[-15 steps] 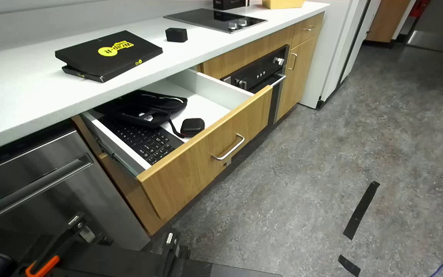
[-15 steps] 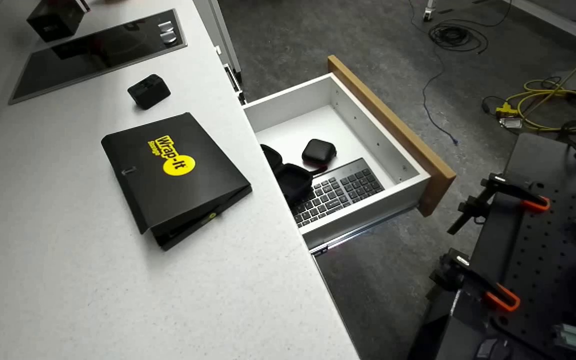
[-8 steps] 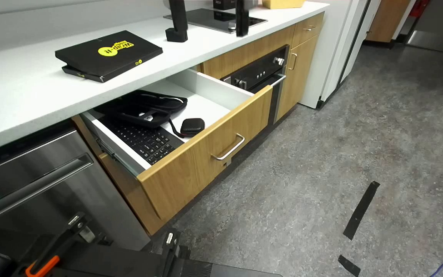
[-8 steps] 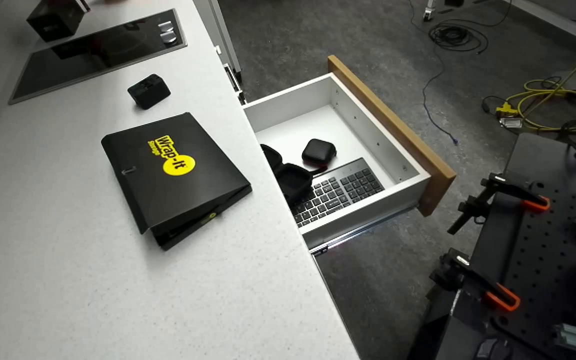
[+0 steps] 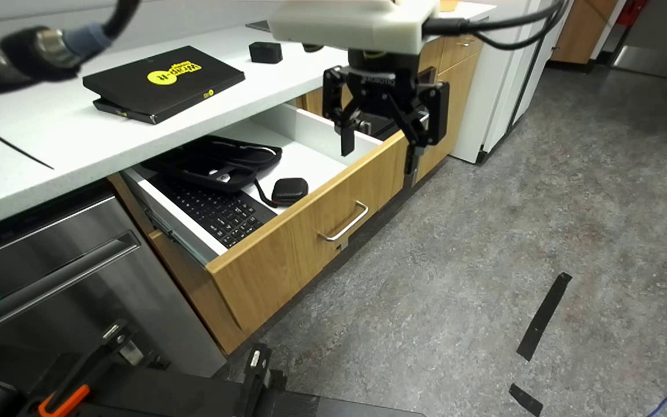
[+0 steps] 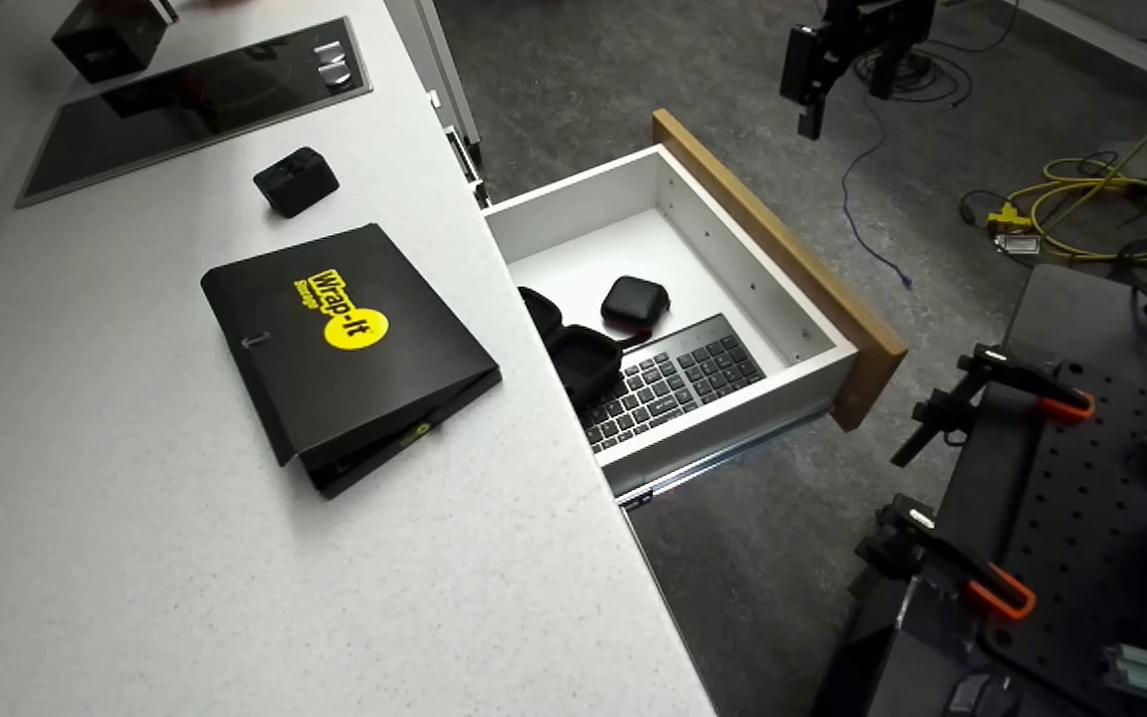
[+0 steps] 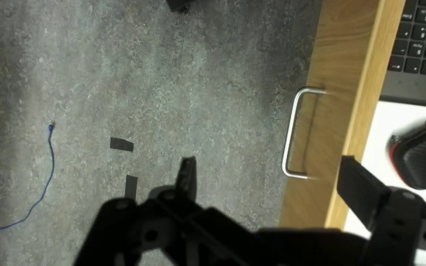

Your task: Close the drawer

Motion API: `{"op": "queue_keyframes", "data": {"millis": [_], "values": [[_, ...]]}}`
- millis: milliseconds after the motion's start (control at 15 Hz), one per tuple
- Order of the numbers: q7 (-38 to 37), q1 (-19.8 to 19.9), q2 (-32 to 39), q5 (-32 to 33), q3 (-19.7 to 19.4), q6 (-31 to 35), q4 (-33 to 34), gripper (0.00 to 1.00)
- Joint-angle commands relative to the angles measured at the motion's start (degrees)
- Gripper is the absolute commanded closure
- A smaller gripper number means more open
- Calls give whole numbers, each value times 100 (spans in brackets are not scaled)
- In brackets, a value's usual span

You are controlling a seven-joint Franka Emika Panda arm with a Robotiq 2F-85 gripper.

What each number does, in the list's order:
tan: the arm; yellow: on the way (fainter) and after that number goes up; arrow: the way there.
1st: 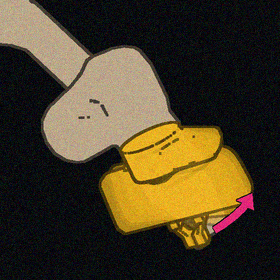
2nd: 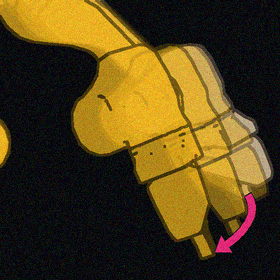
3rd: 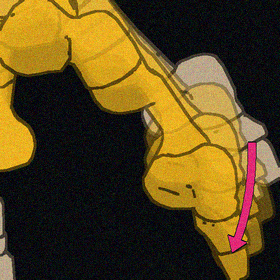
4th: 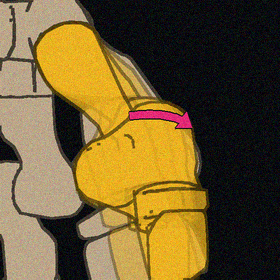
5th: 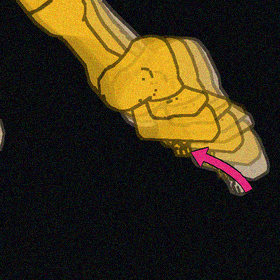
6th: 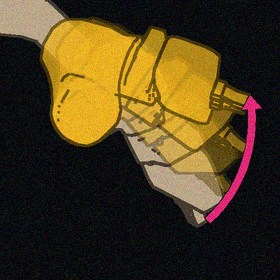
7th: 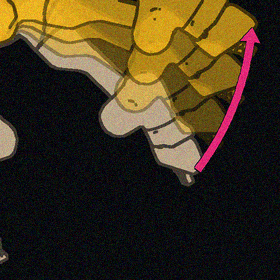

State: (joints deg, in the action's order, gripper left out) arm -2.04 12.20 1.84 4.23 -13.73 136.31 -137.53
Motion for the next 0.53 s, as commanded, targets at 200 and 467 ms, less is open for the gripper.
{"op": "queue_keyframes", "data": {"millis": [200,467], "values": [[0,22,169,-17,30,12,80,0],[-623,-19,664,227,19,186,348,0]]}}
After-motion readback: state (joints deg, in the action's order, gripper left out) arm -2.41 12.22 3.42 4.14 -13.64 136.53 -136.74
